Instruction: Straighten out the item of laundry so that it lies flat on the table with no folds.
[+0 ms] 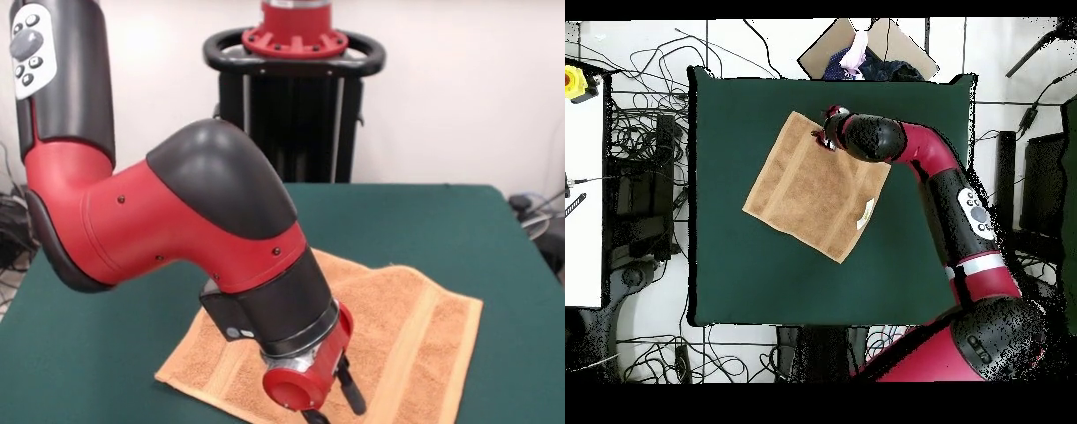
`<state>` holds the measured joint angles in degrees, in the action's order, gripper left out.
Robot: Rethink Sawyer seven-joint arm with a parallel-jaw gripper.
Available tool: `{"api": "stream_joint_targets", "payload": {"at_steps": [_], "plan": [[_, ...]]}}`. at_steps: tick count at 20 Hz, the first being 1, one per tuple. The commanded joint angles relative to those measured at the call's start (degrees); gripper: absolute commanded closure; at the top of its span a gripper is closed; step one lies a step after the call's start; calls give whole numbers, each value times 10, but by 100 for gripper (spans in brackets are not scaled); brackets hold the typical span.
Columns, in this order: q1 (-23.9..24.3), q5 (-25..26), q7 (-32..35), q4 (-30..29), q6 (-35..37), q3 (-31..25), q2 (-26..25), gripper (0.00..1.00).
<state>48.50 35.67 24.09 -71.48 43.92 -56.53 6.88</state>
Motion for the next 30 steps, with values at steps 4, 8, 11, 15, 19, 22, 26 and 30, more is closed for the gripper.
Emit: {"api": "stream_joint_targets", "payload": {"at_steps": [4, 8, 11, 15, 19, 22, 26, 30], "plan": [[7, 23, -47, -62, -61, 0, 8, 0], [29, 23, -1, -114, -113, -9, 41, 0], [19, 13, 92, -156, -102, 38, 92, 0], [23, -19, 118, -230, -51, 69, 125, 0], [47, -59, 97, -288, 17, 74, 133, 0], [65, -74, 82, -320, 31, 70, 142, 0], [94, -70, 84, -363, 11, 75, 158, 0], [126, -65, 111, -402, -13, 98, 172, 0]]}}
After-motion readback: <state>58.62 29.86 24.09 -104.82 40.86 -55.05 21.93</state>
